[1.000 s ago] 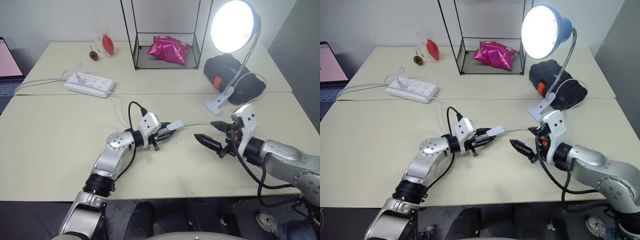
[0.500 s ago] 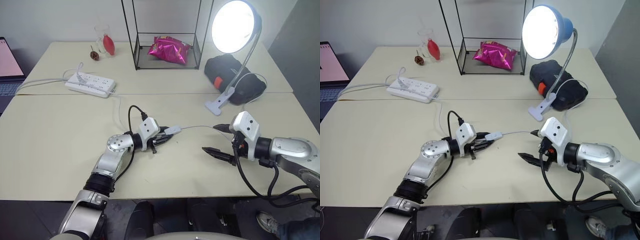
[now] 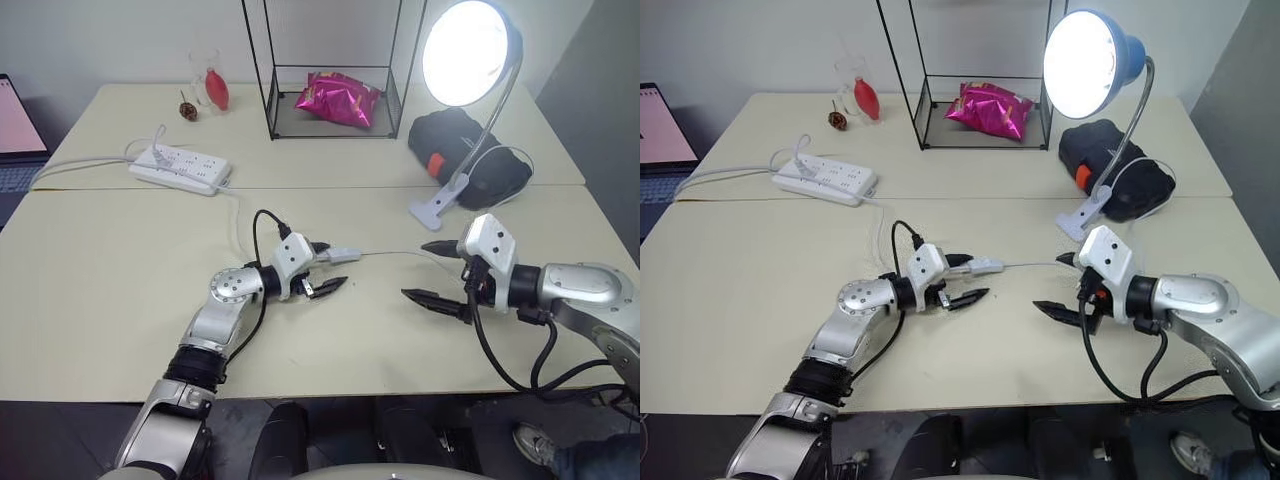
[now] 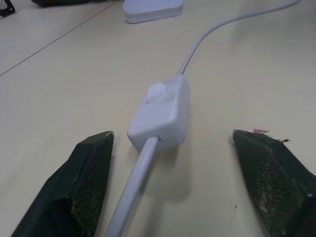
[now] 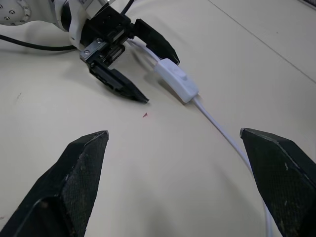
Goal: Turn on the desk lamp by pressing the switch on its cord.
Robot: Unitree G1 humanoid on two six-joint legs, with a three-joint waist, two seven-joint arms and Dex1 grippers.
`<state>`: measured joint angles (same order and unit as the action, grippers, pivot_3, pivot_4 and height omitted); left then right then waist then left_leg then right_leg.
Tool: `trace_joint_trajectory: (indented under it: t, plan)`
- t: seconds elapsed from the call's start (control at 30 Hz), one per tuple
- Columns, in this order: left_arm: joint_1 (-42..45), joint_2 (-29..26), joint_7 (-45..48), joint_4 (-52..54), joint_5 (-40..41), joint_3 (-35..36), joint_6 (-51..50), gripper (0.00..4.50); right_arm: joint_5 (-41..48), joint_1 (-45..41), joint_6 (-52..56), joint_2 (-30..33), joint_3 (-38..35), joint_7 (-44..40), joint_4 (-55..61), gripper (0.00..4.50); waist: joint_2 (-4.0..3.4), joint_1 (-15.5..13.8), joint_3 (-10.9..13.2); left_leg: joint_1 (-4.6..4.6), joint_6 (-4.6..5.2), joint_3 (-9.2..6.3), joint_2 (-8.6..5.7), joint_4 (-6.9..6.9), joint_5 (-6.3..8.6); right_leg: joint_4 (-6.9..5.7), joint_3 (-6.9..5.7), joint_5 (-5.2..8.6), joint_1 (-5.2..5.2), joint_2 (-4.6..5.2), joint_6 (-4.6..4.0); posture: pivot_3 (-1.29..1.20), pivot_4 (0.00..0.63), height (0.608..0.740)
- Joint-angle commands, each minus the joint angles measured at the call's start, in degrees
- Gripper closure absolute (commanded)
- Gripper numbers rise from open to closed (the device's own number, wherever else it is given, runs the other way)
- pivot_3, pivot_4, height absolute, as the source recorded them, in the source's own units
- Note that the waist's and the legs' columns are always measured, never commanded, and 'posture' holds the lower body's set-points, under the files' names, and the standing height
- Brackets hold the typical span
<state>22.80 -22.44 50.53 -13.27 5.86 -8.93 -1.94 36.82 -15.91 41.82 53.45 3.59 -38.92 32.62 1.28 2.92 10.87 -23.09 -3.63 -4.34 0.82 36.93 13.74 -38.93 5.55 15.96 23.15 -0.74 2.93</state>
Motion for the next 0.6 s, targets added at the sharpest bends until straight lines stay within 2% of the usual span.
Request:
trace_joint_trajectory:
  t: [0.03,0.17,0.23,0.33,0.5,0.6]
  plan:
    - [-1.75,-3.61,-0.9,15.15,5.07,4.97,-8.16,0.06,-2.72,-2.22,-3.11,-0.21,-0.19,-3.81,-2.56,0.0,0.01,-0.07,0.01,0.0,0.0,0.0,0.01,0.0,0.0,0.0,0.0,0.0,0.0,0.0,0.0,0.0,0.15,0.74]
    - [-5.1,-9.46,-3.52,26.0,6.08,9.5,-18.3,0.06,-6.4,-3.46,-9.2,-1.47,-0.39,-7.36,-7.15,0.0,0.06,0.02,0.04,0.02,0.0,0.0,0.01,0.0,0.0,-0.02,0.0,0.0,-0.02,0.02,0.0,0.0,0.15,0.74]
    - [-10.11,-15.42,-1.78,29.54,6.07,13.98,-18.45,0.06,-6.21,-3.01,-12.04,-1.65,-2.16,-10.73,-9.5,0.0,0.06,0.49,0.04,0.07,0.0,0.06,0.01,-0.01,0.0,-0.03,0.05,0.0,-0.02,0.02,0.0,0.0,0.15,0.74]
    - [-15.2,-20.31,-1.41,32.11,8.49,20.57,-21.66,0.06,-8.22,-1.78,-17.27,-0.94,-3.77,-14.94,-13.36,0.0,0.04,0.39,0.06,0.12,0.0,0.08,0.08,-0.09,0.0,-0.02,0.02,0.03,-0.01,0.01,-0.05,0.0,0.15,0.74]
    - [-20.07,-23.49,-0.45,34.77,13.3,27.63,-26.43,0.06,-10.48,-1.76,-22.69,-0.6,-4.74,-19.56,-18.23,0.0,0.16,-0.09,0.13,0.1,0.0,0.08,0.04,-0.02,0.0,-0.02,-0.02,0.04,-0.03,0.06,-0.06,0.0,0.15,0.74]
    - [-20.96,-24.2,-0.32,35.87,15.19,29.17,-27.91,0.06,-10.98,-2.6,-23.68,-0.97,-4.68,-21.01,-19.81,0.0,0.16,-0.11,0.13,0.1,0.0,0.1,0.02,0.01,0.0,-0.02,0.0,0.03,-0.06,0.11,-0.05,0.0,0.15,0.74]
